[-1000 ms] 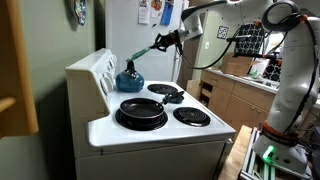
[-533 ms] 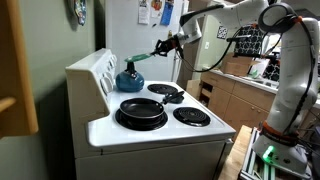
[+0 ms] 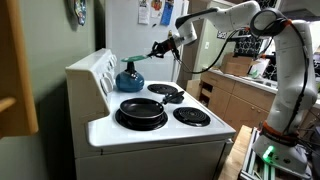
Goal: Use the green pot holder to move the blue kettle forwards.
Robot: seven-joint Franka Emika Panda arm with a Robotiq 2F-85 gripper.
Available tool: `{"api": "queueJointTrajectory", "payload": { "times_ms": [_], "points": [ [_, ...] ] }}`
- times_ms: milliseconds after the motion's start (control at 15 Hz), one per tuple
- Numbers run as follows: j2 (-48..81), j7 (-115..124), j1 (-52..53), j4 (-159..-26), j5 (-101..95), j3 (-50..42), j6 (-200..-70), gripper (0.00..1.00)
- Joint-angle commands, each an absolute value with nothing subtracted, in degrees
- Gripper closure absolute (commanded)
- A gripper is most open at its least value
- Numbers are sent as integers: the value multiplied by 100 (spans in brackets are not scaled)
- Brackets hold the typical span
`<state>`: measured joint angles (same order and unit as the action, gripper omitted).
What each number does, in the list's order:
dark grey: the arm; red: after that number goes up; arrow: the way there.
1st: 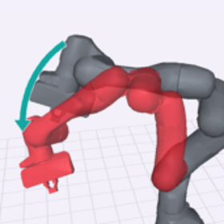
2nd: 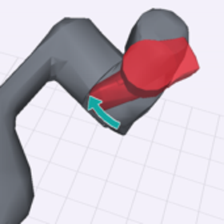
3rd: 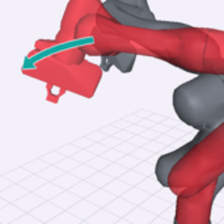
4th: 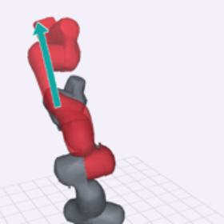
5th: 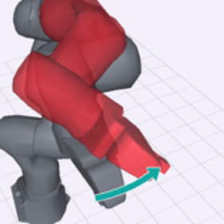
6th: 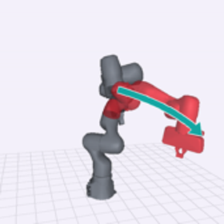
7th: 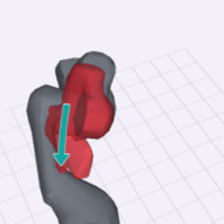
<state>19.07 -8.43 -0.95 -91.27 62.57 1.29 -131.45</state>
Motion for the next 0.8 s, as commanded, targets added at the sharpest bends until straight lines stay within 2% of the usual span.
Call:
{"api": "queueJointTrajectory", "payload": {
  "times_ms": [0, 733],
  "points": [
    [2234, -731, -96, -8640, 6309, 241, -13114, 99],
    [2706, -134, 23, -8361, 5585, 266, -13134, 99]
  ]
}}
